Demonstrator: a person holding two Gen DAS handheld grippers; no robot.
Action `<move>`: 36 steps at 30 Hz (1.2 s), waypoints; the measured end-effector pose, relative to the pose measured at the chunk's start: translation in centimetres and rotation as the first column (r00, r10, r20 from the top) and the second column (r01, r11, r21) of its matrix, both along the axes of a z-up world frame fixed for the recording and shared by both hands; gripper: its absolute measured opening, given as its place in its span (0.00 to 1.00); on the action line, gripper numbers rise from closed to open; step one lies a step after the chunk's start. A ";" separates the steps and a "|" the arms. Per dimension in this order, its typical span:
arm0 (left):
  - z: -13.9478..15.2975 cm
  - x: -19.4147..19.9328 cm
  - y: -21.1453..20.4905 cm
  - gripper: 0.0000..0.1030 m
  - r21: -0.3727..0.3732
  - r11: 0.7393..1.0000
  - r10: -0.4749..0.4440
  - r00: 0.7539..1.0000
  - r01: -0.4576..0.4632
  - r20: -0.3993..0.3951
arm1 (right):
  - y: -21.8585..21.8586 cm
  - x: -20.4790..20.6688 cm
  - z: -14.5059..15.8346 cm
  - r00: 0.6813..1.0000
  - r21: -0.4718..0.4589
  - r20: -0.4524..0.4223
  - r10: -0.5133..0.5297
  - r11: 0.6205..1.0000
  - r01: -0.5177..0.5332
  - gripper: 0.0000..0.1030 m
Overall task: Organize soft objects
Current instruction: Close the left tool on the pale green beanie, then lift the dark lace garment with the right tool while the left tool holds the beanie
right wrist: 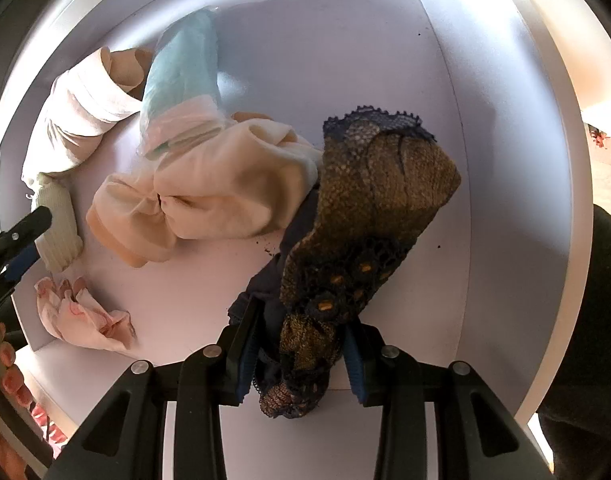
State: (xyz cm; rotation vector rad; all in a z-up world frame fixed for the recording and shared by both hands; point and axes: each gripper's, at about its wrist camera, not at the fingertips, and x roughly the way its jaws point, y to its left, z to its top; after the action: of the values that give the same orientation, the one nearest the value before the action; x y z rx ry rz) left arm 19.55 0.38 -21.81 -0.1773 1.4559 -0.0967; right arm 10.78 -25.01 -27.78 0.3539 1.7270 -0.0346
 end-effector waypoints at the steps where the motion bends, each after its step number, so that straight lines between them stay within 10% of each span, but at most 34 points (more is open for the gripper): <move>1: -0.2 0.0 0.0 0.57 0.006 1.000 -0.008 1.000 0.008 -0.014 | 0.1 0.0 0.0 1.000 -0.002 0.000 0.002 1.000 -0.002 0.36; 12: 0.0 -0.3 -0.4 0.53 -0.001 0.999 -0.034 0.999 0.034 -0.021 | 0.4 -0.1 0.0 1.000 -0.002 -0.002 -0.002 1.000 0.002 0.36; 19: 0.7 0.6 -0.3 0.67 -0.037 0.999 0.024 0.999 -0.023 0.030 | 0.4 -0.1 -0.1 1.000 -0.002 -0.004 -0.004 1.000 0.004 0.36; 36: 0.1 -0.3 -0.6 0.51 0.024 0.998 -0.060 0.997 0.062 -0.043 | 0.5 -0.5 0.7 1.000 -0.006 0.011 0.017 1.000 -0.017 0.28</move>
State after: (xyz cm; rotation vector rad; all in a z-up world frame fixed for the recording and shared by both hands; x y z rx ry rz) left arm 19.24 -0.18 -21.67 -0.1145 1.5047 -0.1244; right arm 10.32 -24.47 -27.06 0.3349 1.7180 -0.0252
